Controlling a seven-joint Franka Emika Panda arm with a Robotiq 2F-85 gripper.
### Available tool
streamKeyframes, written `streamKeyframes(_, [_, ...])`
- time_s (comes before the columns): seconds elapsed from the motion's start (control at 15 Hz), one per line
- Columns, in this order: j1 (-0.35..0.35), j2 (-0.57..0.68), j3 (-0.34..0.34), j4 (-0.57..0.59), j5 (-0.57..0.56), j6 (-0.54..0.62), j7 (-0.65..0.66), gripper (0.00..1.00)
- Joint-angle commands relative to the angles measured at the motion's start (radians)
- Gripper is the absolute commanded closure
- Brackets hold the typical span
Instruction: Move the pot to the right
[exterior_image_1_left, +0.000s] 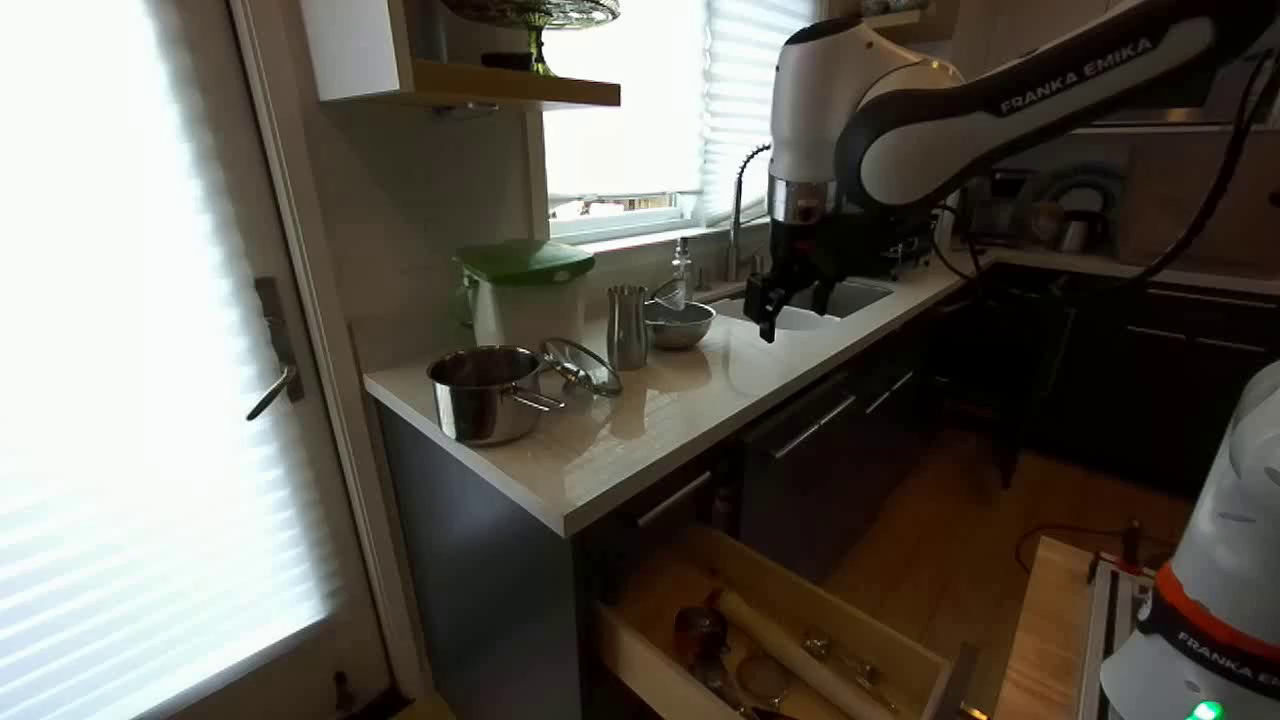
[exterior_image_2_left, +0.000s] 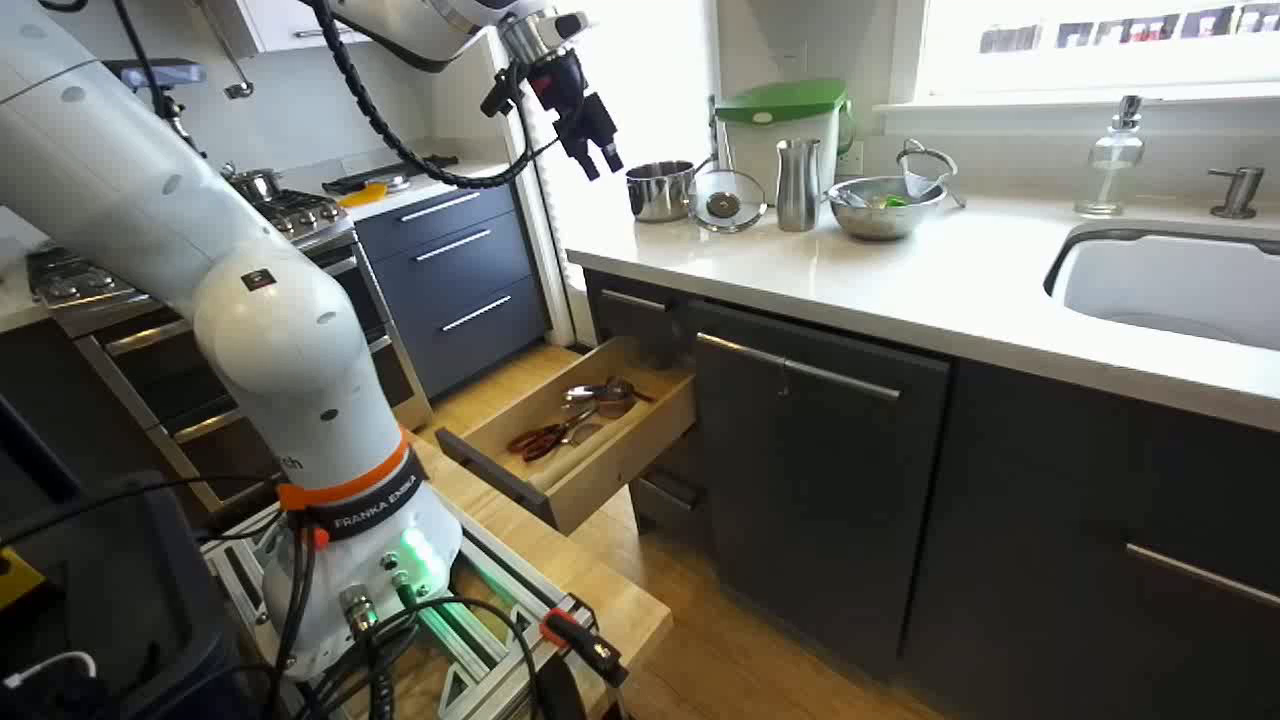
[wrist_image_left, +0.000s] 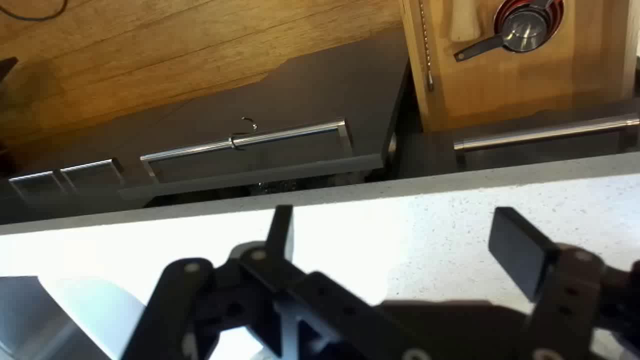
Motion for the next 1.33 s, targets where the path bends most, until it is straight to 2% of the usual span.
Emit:
streamKeyframes(0.0, [0.042,0.006,-0.037,0.003,-0.016,-0.007,0.012,0.00])
streamKeyframes(0.13, [0.047,0.023,-0.041,0.012,0.005,0.002,0.008,0.00])
streamKeyframes(0.27, [0.042,0.073,-0.027,0.024,-0.035,0.075,0.068,0.00])
streamKeyframes(0.53, [0.074,0.175,-0.040,0.105,0.015,0.211,0.111,0.00])
streamKeyframes(0.6, [0.077,0.226,-0.033,0.150,0.018,0.220,0.164,0.00])
streamKeyframes(0.73, [0.095,0.269,-0.040,0.199,0.004,0.222,0.219,0.00])
streamKeyframes(0.8, [0.108,0.205,-0.061,0.138,-0.005,0.213,0.174,0.00])
streamKeyframes(1.13, [0.126,0.269,-0.073,0.201,-0.003,0.214,0.203,0.00])
streamKeyframes(1.2, [0.132,0.295,-0.067,0.237,-0.003,0.158,0.248,0.00])
streamKeyframes(1.27, [0.138,0.378,-0.039,0.330,-0.088,0.080,0.407,0.00])
